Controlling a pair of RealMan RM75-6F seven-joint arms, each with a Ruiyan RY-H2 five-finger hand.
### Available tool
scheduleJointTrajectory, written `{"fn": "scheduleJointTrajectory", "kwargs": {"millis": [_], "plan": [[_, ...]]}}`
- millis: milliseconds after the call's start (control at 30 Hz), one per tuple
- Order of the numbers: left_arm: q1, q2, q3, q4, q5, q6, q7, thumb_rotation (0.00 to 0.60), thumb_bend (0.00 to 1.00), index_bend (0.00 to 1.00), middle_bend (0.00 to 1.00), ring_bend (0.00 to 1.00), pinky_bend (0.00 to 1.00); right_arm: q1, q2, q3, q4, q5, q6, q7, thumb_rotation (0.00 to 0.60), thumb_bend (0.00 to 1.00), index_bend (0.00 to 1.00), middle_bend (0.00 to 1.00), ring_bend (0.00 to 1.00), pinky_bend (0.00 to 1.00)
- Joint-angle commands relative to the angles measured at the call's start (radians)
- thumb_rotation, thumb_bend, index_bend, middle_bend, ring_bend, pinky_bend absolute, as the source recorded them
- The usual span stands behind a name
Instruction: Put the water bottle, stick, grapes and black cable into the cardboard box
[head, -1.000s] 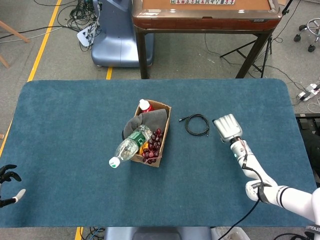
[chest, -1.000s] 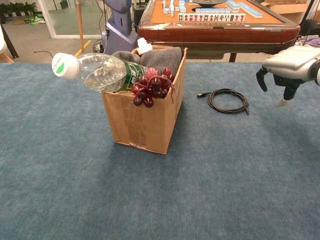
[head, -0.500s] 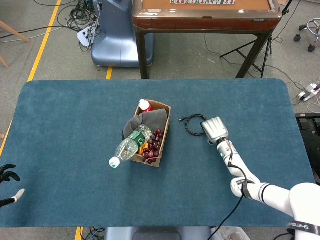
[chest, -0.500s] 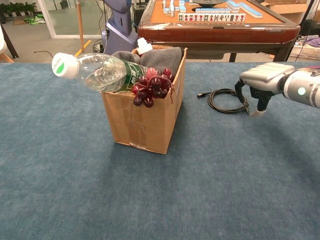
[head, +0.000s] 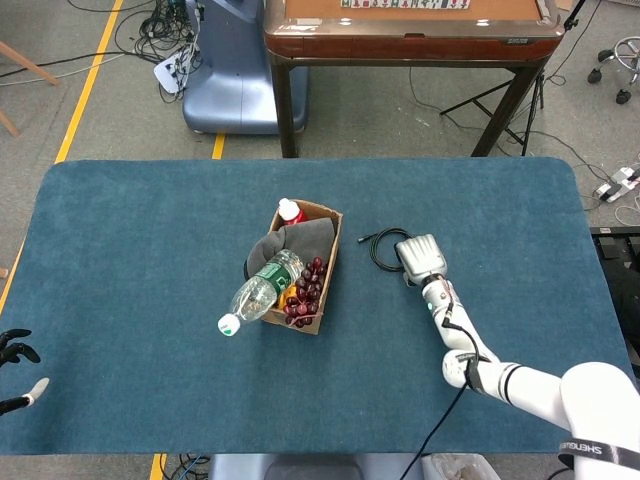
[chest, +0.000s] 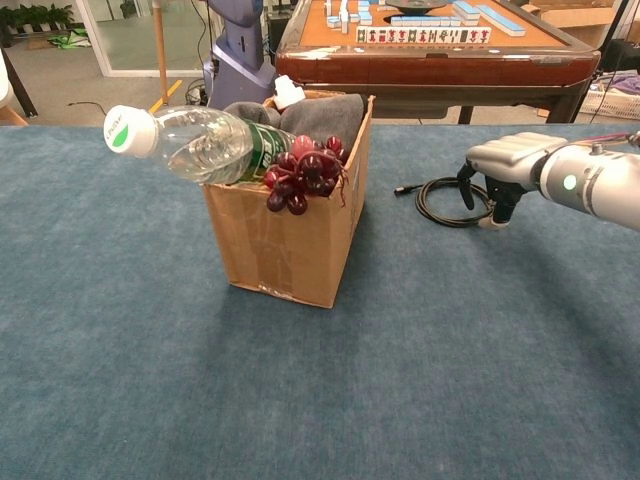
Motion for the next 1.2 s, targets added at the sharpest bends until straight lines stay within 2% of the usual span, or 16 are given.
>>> {"fn": "scheduleJointTrajectory", "kwargs": {"millis": [33,200,700,1000,1200], "plan": [[0.0,0.0,0.0,0.0,0.001,0.0,0.0,0.6,0.19,0.5,0.24,0.4,0.67,0.021,-0.004,0.006,-0.008,0.064,-0.002,-0.045,0.6,0.31,0.49,1.0,1.0,1.0],[0.0,0.001,0.001,-0.001,0.002,0.001,0.0,0.6,0.19,0.5,0.24,0.4,0.67,0.039,-0.009,0.002,-0.005,0.125,-0.001,-0.079,0.6,0.31,0.49,1.0,1.0,1.0],[0.002,0.003,0.002,-0.004,0.005,0.004,-0.004,0.6,0.19,0.5,0.24,0.4,0.67,0.073,-0.052,-0.009,0.057,0.2,-0.007,-0.112,0.6,0.32,0.49,1.0,1.0,1.0],[0.004,0.005,0.002,-0.005,0.007,0.006,-0.008,0.6,0.19,0.5,0.24,0.4,0.67,0.088,-0.072,-0.015,0.091,0.237,-0.02,-0.131,0.6,0.37,0.5,1.0,1.0,1.0],[0.003,0.005,0.001,-0.005,0.006,0.006,-0.007,0.6,0.19,0.5,0.24,0.4,0.67,0.093,-0.074,-0.02,0.095,0.254,-0.023,-0.141,0.6,0.45,0.56,1.0,1.0,1.0]]}}
